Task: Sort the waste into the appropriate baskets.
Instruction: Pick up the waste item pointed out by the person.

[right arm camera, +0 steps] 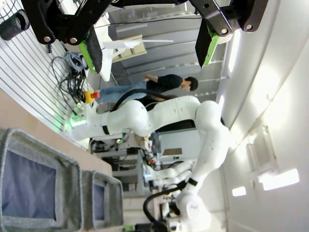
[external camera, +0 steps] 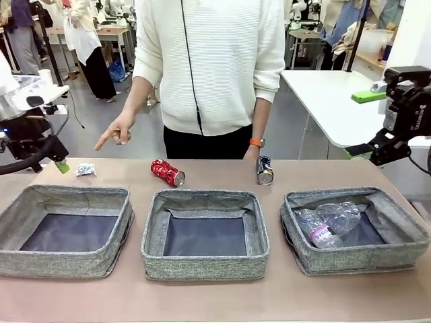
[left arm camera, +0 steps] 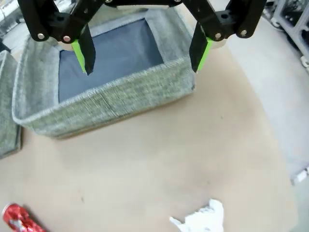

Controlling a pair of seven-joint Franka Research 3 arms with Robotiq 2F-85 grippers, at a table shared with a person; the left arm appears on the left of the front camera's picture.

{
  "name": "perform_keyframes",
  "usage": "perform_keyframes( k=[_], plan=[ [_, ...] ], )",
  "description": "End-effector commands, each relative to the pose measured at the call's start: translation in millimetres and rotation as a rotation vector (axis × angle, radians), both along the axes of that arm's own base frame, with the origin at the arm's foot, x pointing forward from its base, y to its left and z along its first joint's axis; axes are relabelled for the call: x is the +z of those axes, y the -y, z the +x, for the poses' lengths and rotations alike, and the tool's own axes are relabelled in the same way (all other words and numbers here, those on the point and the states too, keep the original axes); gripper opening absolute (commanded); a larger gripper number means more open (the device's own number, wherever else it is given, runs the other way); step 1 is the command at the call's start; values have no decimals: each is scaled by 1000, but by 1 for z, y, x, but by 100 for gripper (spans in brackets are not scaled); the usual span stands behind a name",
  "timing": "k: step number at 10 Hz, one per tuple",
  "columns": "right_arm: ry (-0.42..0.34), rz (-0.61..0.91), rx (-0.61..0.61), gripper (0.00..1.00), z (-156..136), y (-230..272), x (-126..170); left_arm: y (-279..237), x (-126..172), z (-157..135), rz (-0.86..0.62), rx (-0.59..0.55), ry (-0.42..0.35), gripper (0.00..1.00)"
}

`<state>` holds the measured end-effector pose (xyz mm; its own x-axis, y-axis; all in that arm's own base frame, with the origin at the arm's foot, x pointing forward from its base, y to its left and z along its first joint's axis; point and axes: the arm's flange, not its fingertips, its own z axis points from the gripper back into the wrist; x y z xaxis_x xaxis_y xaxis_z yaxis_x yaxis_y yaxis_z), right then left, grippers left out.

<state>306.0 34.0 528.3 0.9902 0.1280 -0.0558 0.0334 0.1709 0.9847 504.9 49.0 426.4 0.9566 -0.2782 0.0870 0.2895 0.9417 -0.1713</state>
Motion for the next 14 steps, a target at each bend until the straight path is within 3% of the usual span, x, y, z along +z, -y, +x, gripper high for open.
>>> perform_keyframes(
  k=[1, 5, 9, 14],
  plan=[
    [22, 20, 2, 100, 2, -1, 2, -5, 3, 25, -43, 29, 2, 100],
    [22, 20, 2, 100, 2, -1, 2, -12, -45, 85, -42, 90, 150, 100],
    [22, 20, 2, 100, 2, -1, 2, -4, -101, 106, -2, 147, 292, 100],
    [22, 20, 2, 100, 2, -1, 2, 0, -110, 108, -4, 145, 256, 100]
  ],
)
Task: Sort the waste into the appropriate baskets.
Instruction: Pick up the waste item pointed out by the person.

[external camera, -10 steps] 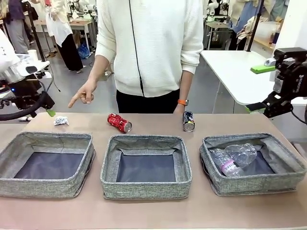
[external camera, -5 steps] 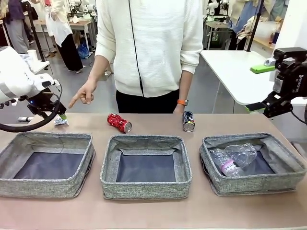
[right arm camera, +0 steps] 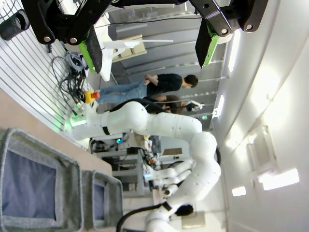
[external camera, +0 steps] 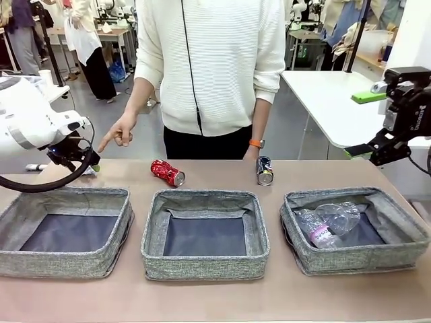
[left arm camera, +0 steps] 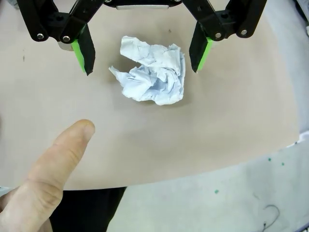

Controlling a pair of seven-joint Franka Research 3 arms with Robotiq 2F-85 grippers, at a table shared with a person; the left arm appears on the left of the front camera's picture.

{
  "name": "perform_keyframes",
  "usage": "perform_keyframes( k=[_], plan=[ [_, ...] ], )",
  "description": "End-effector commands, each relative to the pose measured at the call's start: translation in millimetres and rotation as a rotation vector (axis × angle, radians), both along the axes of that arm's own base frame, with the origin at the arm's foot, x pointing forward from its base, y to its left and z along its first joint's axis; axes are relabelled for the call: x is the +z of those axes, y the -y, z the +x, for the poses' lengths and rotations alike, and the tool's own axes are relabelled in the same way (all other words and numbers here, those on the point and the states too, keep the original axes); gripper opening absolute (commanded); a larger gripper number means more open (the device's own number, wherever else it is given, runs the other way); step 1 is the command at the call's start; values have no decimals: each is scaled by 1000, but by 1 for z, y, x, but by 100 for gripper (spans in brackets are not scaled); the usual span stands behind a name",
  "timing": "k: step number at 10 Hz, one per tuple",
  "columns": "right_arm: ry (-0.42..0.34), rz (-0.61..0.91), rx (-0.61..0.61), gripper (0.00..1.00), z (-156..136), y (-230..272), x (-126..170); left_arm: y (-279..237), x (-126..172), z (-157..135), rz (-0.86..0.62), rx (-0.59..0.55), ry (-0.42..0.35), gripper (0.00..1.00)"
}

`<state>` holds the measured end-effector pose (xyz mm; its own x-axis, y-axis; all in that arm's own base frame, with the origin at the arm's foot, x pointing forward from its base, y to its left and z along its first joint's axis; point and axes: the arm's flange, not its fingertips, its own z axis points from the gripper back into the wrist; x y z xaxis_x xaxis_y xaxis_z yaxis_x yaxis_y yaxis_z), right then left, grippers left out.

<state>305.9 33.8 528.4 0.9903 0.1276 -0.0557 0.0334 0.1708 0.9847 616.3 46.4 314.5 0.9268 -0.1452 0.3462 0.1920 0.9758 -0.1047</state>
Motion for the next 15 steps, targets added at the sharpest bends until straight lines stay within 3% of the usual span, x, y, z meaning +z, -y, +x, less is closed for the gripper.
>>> perform_keyframes(
  k=[1, 2, 3, 4, 5, 6, 7, 15],
  plan=[
    [22, 20, 3, 100, 2, -1, 2, -2, 2, -3, -10, 6, -22, 100],
    [22, 20, 3, 100, 2, -1, 2, -3, 3, -3, -16, 10, -24, 100],
    [22, 20, 3, 100, 2, -1, 2, -3, 2, -3, -5, 8, -29, 40],
    [22, 20, 3, 100, 2, -1, 2, -3, 2, -3, -2, 5, -30, 40],
    [22, 20, 3, 100, 2, -1, 2, -3, 3, -3, -5, 5, -28, 0],
    [22, 20, 3, 100, 2, -1, 2, -3, 3, -4, -9, 6, -27, 35],
    [22, 20, 3, 100, 2, -1, 2, -3, 3, -4, -12, 8, -25, 0],
    [22, 20, 3, 100, 2, -1, 2, -5, 3, -6, -4, 41, -49, 0]
  ],
)
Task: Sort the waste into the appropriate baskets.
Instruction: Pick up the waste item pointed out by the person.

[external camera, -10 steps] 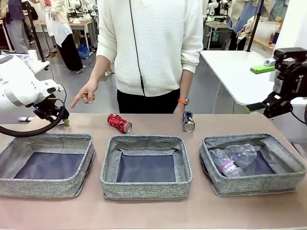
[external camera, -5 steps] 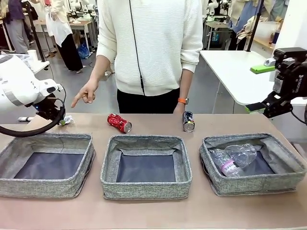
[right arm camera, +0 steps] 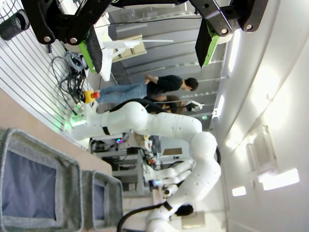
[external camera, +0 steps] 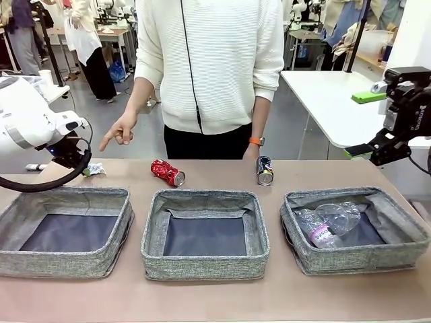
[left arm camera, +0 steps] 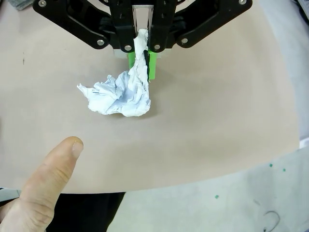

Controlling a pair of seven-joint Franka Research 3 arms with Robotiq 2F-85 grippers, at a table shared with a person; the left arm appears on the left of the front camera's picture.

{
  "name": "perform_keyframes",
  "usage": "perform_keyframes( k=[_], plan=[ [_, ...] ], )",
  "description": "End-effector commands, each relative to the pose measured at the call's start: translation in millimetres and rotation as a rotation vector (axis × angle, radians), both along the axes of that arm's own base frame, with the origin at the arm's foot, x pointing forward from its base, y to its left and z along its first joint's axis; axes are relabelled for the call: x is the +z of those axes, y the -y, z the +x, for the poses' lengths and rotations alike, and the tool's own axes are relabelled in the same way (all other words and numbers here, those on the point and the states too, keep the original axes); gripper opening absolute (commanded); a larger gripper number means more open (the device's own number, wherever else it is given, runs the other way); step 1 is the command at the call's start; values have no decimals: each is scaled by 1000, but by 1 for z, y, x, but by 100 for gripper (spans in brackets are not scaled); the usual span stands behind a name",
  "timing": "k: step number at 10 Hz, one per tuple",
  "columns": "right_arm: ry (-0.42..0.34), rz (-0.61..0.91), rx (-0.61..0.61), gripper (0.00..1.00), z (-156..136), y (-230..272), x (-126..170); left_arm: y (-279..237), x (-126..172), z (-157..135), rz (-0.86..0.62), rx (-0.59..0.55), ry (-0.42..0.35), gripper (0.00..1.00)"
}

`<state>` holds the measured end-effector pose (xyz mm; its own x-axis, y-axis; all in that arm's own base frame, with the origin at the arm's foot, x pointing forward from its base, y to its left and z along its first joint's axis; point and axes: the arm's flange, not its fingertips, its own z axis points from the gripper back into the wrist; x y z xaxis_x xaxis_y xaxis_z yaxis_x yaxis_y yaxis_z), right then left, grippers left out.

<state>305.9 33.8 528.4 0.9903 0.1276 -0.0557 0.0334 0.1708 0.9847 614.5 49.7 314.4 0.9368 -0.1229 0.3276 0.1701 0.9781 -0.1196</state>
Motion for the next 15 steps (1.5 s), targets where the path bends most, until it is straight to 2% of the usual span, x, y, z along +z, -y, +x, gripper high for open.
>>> perform_keyframes(
  k=[1, 3, 4, 5, 6, 7, 8, 9, 10, 11, 12, 13, 14, 15],
  plan=[
    [22, 20, 3, 100, 2, -1, 2, -3, 3, -4, 3, 28, -39, 0],
    [22, 20, 3, 100, 2, -1, 2, -8, 10, -9, 12, 56, -45, 0],
    [22, 20, 3, 100, 2, -1, 2, -10, 22, -19, 20, 92, -78, 0],
    [22, 20, 3, 100, 2, -1, 2, -9, 45, -41, -9, 103, -160, 0],
    [22, 20, 3, 100, 2, -1, 2, -8, 76, -74, 5, 69, -286, 0],
    [22, 20, 3, 100, 2, -1, 2, -11, 113, -111, 3, 75, -294, 0],
    [22, 20, 3, 100, 2, -1, 2, -14, 151, -146, -66, 57, -268, 0],
    [22, 20, 3, 100, 2, -1, 2, -14, 189, -181, -135, 30, -97, 0],
    [22, 20, 3, 100, 2, -1, 2, -7, 210, -208, -232, 27, -8, 0],
    [22, 20, 3, 100, 2, -1, 2, 3, 223, -229, -373, 86, 35, 0],
    [22, 20, 3, 100, 2, -1, 2, 12, 229, -250, -501, -15, 92, 0],
    [22, 20, 3, 100, 2, -1, 2, 26, 223, -271, -520, -166, -15, 0],
    [22, 20, 3, 100, 2, -1, 2, 36, 213, -278, -466, -254, -169, 0],
    [22, 20, 3, 100, 2, -1, 2, 18, 251, -259, -476, -13, 37, 0]
  ],
)
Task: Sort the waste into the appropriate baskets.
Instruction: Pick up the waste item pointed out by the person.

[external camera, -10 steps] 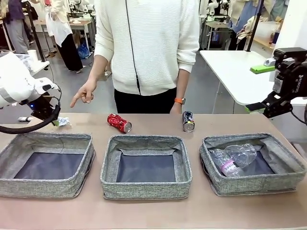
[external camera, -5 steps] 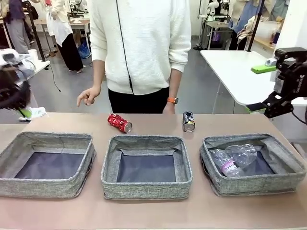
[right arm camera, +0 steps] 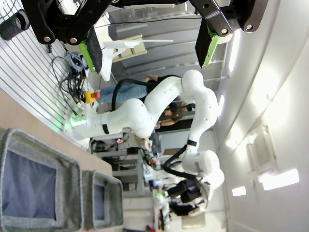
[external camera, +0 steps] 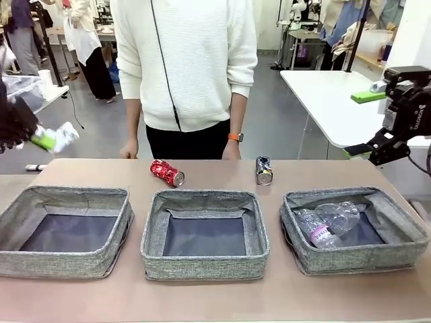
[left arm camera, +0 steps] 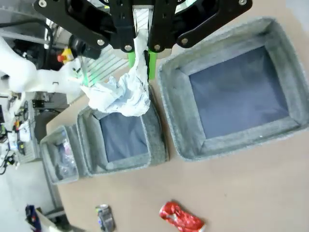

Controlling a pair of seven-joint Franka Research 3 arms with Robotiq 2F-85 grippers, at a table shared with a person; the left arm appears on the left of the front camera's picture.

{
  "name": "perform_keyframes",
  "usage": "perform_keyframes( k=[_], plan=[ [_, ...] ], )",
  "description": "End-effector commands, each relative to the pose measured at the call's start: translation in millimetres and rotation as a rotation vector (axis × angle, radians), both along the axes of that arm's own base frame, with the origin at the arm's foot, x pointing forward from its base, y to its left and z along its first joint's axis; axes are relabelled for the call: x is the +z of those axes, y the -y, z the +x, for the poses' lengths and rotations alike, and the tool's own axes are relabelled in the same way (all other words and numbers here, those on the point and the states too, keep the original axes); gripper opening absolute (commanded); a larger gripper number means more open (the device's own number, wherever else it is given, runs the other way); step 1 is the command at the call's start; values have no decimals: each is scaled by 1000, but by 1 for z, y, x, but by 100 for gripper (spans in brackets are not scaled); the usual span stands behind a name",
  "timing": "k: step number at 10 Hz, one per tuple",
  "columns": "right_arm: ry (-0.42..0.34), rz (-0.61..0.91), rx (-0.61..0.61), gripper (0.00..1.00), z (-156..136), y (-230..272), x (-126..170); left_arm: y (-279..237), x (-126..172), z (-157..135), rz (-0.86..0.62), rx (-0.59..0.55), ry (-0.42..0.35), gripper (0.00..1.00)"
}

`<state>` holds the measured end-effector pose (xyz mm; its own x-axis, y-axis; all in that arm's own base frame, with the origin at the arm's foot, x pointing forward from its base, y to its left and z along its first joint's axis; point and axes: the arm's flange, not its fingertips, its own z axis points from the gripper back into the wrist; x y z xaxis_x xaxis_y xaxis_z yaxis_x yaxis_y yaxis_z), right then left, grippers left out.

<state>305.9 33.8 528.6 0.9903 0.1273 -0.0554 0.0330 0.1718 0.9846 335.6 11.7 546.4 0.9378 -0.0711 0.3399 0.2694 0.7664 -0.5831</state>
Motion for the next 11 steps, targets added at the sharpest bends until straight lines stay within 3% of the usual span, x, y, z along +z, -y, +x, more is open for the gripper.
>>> perform_keyframes(
  k=[1, 3, 4, 5, 7, 9, 10, 11],
  plan=[
    [22, 21, 3, 100, 2, -1, 2, -20, 19, 20, 31, 129, 47, 0],
    [22, 21, 3, 100, 2, -1, 2, -20, 19, 20, 31, 129, 47, 0],
    [22, 21, 3, 100, 2, -1, 2, -20, 13, 12, 14, 80, 38, 6],
    [22, 21, 3, 100, 2, -1, 2, 4, 20, 7, 86, 43, 25, 6],
    [22, 21, 3, 100, 2, -1, 2, 82, 84, -7, 234, 31, 8, 6],
    [22, 21, 3, 100, 2, -1, 2, 171, 126, -35, 371, -142, 59, 6],
    [22, 21, 3, 100, 2, -1, 2, 205, 134, -43, 404, -230, 49, 6],
    [22, 21, 3, 100, 2, -1, 2, 235, 141, -49, 411, -332, -9, 6]
  ],
)
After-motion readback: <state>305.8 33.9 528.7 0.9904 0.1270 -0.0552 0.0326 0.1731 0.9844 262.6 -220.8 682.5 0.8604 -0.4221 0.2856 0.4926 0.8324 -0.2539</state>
